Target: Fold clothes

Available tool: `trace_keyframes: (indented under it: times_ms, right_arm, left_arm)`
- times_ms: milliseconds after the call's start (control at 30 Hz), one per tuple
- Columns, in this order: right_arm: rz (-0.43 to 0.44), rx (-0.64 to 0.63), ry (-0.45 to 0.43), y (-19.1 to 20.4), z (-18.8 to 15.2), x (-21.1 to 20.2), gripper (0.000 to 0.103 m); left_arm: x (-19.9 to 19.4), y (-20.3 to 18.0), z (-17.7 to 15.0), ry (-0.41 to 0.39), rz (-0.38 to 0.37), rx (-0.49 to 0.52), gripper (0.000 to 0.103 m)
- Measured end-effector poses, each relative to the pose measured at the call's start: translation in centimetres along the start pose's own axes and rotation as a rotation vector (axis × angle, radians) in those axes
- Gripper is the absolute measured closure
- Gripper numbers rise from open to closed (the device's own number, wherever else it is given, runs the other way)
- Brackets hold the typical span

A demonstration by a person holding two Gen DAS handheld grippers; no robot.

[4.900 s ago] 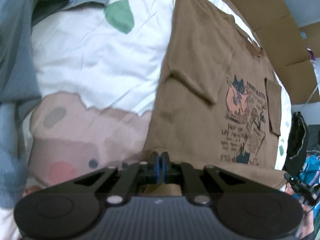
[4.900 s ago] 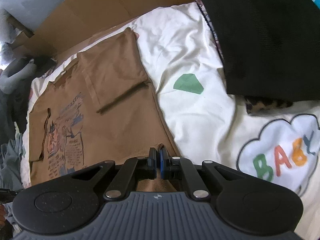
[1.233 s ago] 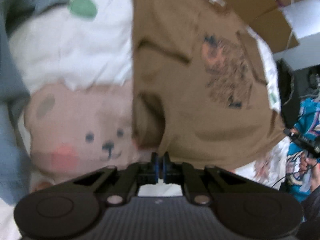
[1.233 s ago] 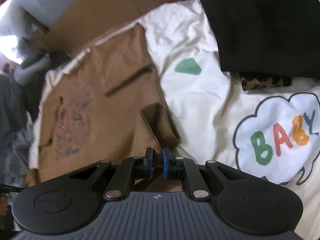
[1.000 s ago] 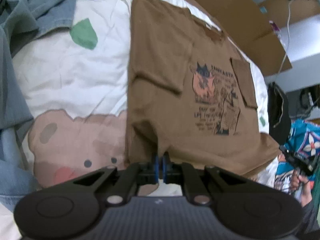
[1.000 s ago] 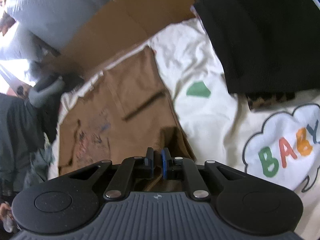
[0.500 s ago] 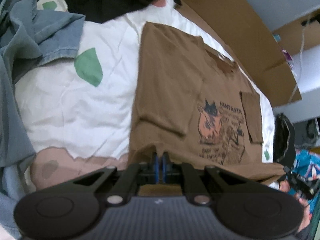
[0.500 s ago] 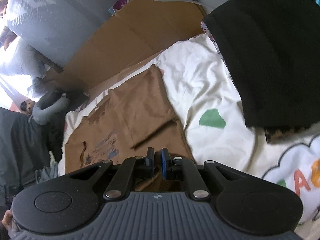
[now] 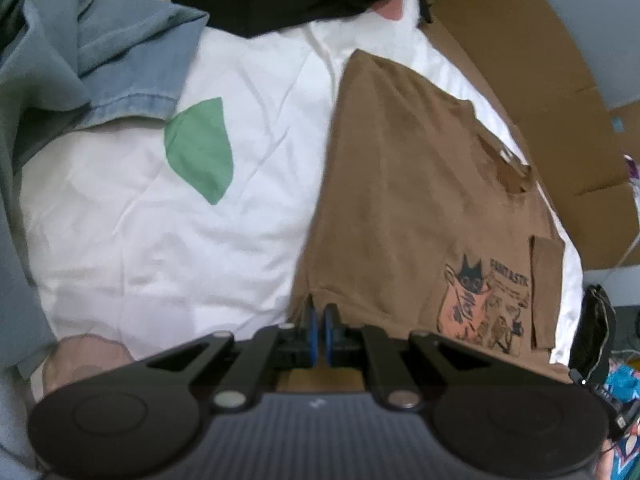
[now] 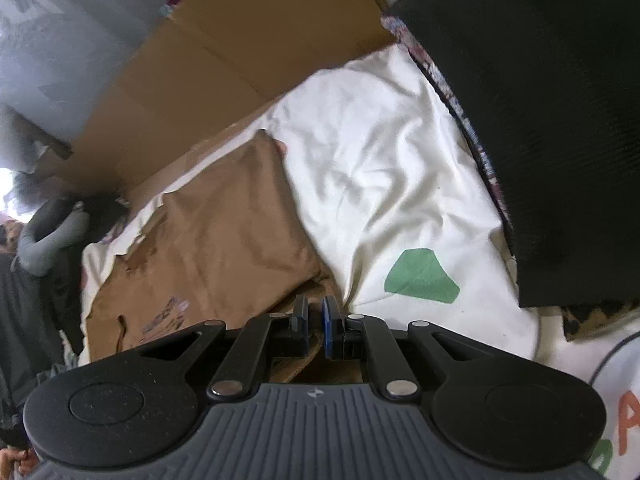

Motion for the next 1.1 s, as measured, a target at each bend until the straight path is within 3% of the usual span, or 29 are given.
trace_keyframes:
  times_ms: [367,533,667,800,833,900,933,1100]
  right_arm:
    - [-0.058,0.014,-0.007,0.4,1.8,2.9,0.095]
    - [-0.041,0.041,-0.053,0.1,2.5,2.2,0.094]
    - [-0.047,0.02,-0.072,-0.1,2.3,1.3,0.091]
    - [-0.081,-0.024,-0.058,-0.7,1.3,1.1,0.09]
    - [-0.092,-0.038,-0.053,-0.8,1.0,1.1,0.089]
    - [-0.116,-0.065,-0.042,-0.9,0.4,1.2,0.074]
    - [-0.132,-0.08,-0.04,-1.0,0.1,1.3,0.059]
    - [-0.148,-0.189,-0.026,0.4,-0.8,2.2,0.057]
  left_arm:
    - [1.0,0.9,1.6,0.014,-0.007,-0.013,0.098]
    - [-0.9,1.1,2.1,-0.035,0.003,0.022,0.091]
    - [-1.9,1.3,1.6,-0.065,0.049,0.099,0.091]
    - [-1.0,1.0,0.0,-0.041,0.105,0.205,0.091]
    - [-0.8,1.0,-0.4,-0.031,0.115,0.226,0.086]
    - [-0.3,0.7,-1.3,-0.01,0.127,0.249,0.079]
    - [0.0,0.6,-1.6,-0.002,0.128,0.257,0.079]
    - [0.2,-0.3,-1.7,-0.011,0.109,0.279,0.073]
Point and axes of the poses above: each gripper's, at about its wrist camera, not at the fingertips, and x roughly the way its jaws point, y to its left, z to its top, the point moved 9 cm from there along x, roughly the way its jaws point
